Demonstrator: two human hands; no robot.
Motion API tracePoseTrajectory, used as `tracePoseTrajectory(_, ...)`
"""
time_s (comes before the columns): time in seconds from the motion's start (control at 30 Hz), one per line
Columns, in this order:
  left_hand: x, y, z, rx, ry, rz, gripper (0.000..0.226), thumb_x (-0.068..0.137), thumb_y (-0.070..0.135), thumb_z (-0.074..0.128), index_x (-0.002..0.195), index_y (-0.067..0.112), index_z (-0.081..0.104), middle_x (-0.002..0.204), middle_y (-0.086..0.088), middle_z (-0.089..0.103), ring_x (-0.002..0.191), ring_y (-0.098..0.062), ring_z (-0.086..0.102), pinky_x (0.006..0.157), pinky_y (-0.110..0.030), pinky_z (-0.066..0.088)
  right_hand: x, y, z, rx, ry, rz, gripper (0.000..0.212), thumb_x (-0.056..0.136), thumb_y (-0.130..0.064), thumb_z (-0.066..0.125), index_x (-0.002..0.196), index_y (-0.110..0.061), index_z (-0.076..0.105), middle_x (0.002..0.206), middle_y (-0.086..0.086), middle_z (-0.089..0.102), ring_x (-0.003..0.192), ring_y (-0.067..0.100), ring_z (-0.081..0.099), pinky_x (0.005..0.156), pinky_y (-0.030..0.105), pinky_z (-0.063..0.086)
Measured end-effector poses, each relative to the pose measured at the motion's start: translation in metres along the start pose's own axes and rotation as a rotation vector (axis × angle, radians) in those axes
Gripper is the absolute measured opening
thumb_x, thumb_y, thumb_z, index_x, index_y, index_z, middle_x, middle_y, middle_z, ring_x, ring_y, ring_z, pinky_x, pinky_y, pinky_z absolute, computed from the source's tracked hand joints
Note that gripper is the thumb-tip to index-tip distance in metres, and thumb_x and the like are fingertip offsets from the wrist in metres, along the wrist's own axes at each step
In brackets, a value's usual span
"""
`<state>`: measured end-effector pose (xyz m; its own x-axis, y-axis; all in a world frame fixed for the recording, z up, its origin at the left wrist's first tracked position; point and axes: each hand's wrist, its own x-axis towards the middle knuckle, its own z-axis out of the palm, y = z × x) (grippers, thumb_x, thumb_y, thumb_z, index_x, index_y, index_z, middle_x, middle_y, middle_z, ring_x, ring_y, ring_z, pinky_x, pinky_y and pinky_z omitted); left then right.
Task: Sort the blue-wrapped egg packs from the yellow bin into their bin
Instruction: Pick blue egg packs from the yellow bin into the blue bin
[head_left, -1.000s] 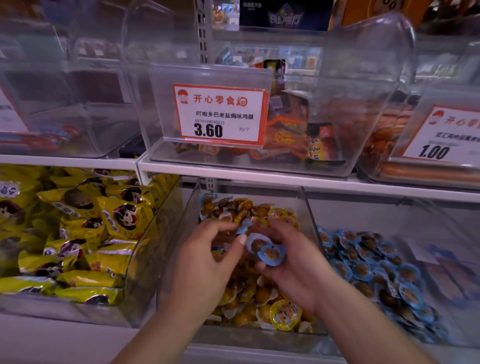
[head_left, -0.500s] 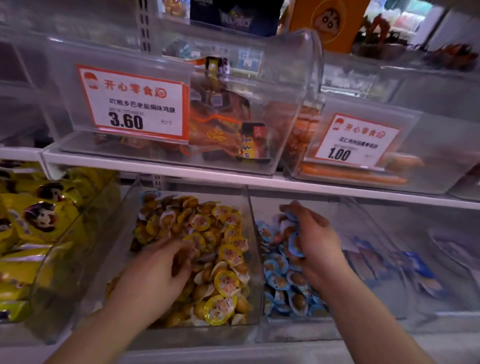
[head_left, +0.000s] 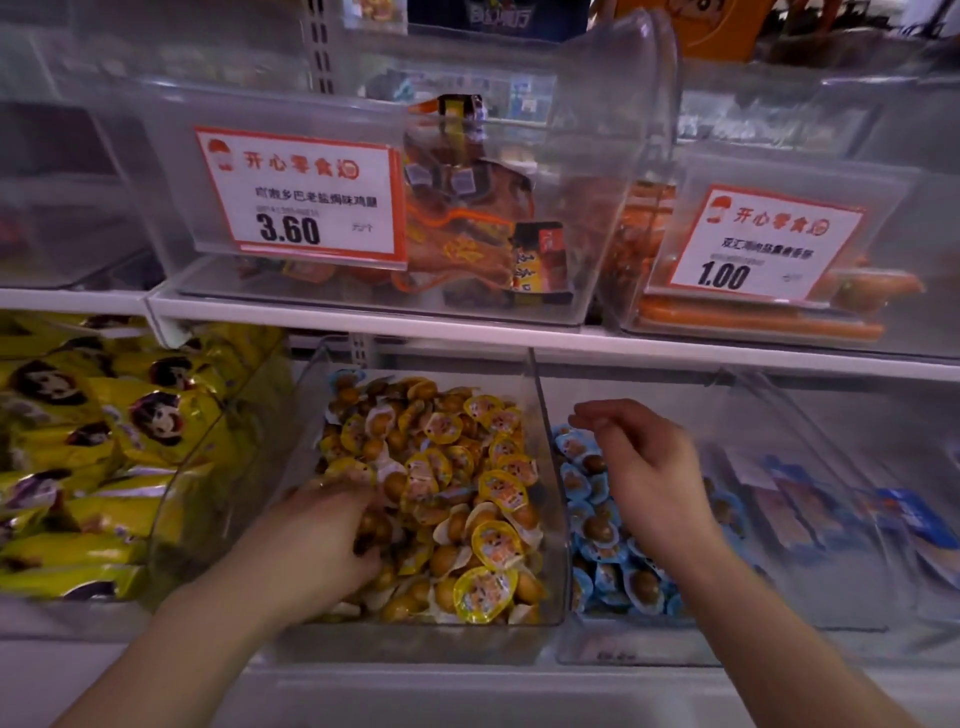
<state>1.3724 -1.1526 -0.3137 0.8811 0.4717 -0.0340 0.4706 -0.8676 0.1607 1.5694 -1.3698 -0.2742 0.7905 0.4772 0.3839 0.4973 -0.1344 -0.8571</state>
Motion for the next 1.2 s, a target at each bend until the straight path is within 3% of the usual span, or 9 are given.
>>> tracePoseTrajectory(0.07, -0.004, -0.003, -0.002, 0.0, -0.045, -0.001, 0.048, 0.071, 0.053, 0.058, 0.119, 0.049, 0.056, 0.122, 0.017, 0.061, 0.118, -0.013, 0.054, 0.095, -0.029, 0.045, -0.017, -0.016, 0.017, -0.117, -0.147, -0.22, 0.025, 0.095, -0.017, 0.051, 0.104, -0.023, 0.073, 0.081, -0.022, 0.07, 0.066, 0.001, 0.064, 0.057, 0.009, 0.045)
tracePoseTrajectory(0.2, 0.002, -0.003, 0.0, 0.01, -0.088, -0.011, 0.061, 0.067, 0.058, 0.06, 0.125, 0.046, 0.052, 0.123, 0.008, 0.063, 0.12, -0.02, 0.054, 0.096, -0.035, 0.045, -0.038, -0.034, 0.045, -0.467, -0.444, -0.537, 0.027, 0.092, -0.015, 0.054, 0.111, -0.018, 0.073, 0.106, -0.004, 0.071, 0.1, 0.016, 0.066, 0.088, 0.033, 0.054)
tracePoseTrajectory(0.3, 0.006, -0.006, 0.005, -0.008, -0.087, 0.001, 0.062, 0.064, 0.063, 0.056, 0.123, 0.049, 0.05, 0.12, 0.011, 0.064, 0.12, -0.02, 0.055, 0.098, -0.039, 0.045, -0.039, -0.036, 0.055, -0.788, -0.611, -0.56, 0.035, 0.093, -0.026, 0.046, 0.121, -0.029, 0.067, 0.117, -0.009, 0.068, 0.103, 0.018, 0.065, 0.087, 0.036, 0.053)
tracePoseTrajectory(0.5, 0.008, -0.01, 0.015, -0.027, -0.028, 0.012, 0.063, 0.068, 0.066, 0.054, 0.126, 0.043, 0.05, 0.125, 0.01, 0.061, 0.123, -0.021, 0.049, 0.101, -0.039, 0.038, -0.025, -0.029, 0.073, -1.107, -0.597, -0.419, 0.052, 0.093, -0.044, 0.029, 0.139, -0.029, 0.048, 0.132, -0.003, 0.058, 0.124, 0.025, 0.049, 0.09, 0.039, 0.051)
tracePoseTrajectory(0.6, 0.004, -0.005, 0.015, 0.009, 0.093, -0.004, 0.056, 0.066, 0.059, 0.057, 0.115, 0.033, 0.057, 0.117, 0.009, 0.063, 0.114, -0.022, 0.054, 0.096, -0.037, 0.042, -0.012, -0.022, 0.089, -1.08, -0.66, -0.258, 0.057, 0.092, -0.052, 0.035, 0.145, -0.029, 0.038, 0.131, -0.001, 0.06, 0.129, 0.028, 0.037, 0.096, 0.044, 0.043)
tracePoseTrajectory(0.7, 0.001, -0.003, 0.015, 0.053, 0.206, 0.011, 0.042, 0.079, 0.05, 0.057, 0.115, 0.03, 0.06, 0.118, 0.007, 0.062, 0.112, -0.023, 0.053, 0.097, -0.036, 0.042, -0.002, -0.021, 0.103, -1.005, -0.704, -0.145, 0.05, 0.086, -0.055, 0.052, 0.132, -0.033, 0.049, 0.117, 0.001, 0.065, 0.126, 0.028, 0.039, 0.096, 0.043, 0.038)
tracePoseTrajectory(0.93, -0.002, -0.007, 0.015, 0.106, 0.065, 0.09, 0.043, 0.081, 0.053, 0.055, 0.116, 0.03, 0.064, 0.126, 0.003, 0.052, 0.127, -0.025, 0.041, 0.11, -0.041, 0.028, -0.007, -0.015, 0.104, -0.862, -0.482, -0.241, 0.032, 0.085, -0.042, 0.056, 0.115, -0.038, 0.063, 0.101, -0.004, 0.068, 0.115, 0.024, 0.05, 0.095, 0.04, 0.037)
tracePoseTrajectory(1.07, 0.003, -0.005, 0.013, 0.055, 0.108, 0.058, 0.038, 0.077, 0.052, 0.058, 0.105, 0.029, 0.067, 0.12, 0.005, 0.054, 0.119, -0.022, 0.046, 0.106, -0.04, 0.031, -0.009, -0.02, 0.101, -0.604, -0.312, -0.236, 0.025, 0.089, -0.035, 0.061, 0.113, -0.032, 0.066, 0.096, 0.0, 0.069, 0.099, 0.024, 0.061, 0.079, 0.037, 0.051)
tracePoseTrajectory(1.2, 0.003, -0.005, 0.009, -0.117, 0.226, 0.043, 0.023, 0.078, 0.046, 0.06, 0.092, 0.028, 0.066, 0.111, 0.008, 0.055, 0.108, -0.019, 0.053, 0.095, -0.034, 0.04, -0.011, -0.03, 0.095, -0.374, -0.217, -0.181, 0.012, 0.089, -0.034, 0.064, 0.101, -0.032, 0.066, 0.081, -0.011, 0.069, 0.073, 0.005, 0.064, 0.06, 0.031, 0.054)
